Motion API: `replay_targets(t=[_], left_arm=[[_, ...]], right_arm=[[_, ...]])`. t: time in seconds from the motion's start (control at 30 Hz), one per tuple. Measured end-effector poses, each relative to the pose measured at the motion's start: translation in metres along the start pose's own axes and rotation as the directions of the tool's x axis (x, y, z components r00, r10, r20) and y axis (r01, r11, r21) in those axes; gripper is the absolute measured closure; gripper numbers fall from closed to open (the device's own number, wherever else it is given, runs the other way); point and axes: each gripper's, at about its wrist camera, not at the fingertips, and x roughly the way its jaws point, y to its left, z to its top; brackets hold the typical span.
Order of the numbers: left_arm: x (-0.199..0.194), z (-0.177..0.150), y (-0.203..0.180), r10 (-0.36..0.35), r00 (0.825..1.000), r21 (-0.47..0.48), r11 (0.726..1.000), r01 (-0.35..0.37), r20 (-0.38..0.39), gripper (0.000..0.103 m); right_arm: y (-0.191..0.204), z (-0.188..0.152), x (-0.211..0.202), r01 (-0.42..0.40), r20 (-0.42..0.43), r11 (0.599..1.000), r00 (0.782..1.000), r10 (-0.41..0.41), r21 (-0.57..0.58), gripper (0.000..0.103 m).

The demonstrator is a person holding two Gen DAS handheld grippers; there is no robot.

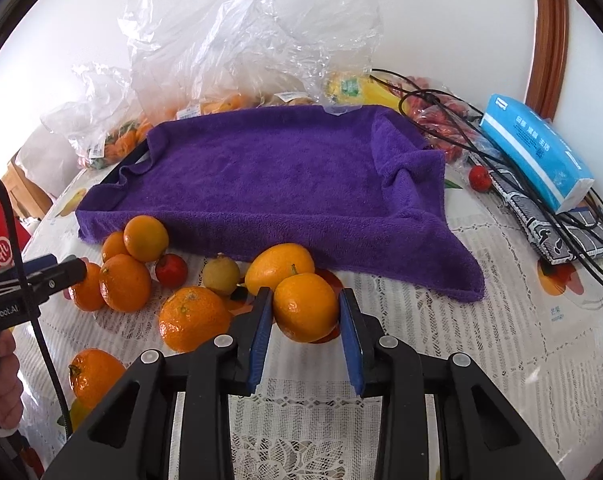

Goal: Organize fruits
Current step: 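Grasp a large orange with the left tool while the right tool grasps another orange, then carry both held oranges up and over onto the purple towel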

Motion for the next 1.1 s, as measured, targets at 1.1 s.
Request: replay_targets(t=[1.1], left_arm=[[-0.011, -0.007, -0.022, -0.048, 0.999, 0.083, 0.995, 0.048, -0.009, 0.062]], right_arm=[[0.004, 0.006, -0.026, -0.049, 0.090, 0.999, 0.995, 0.049, -0.003, 0.070]])
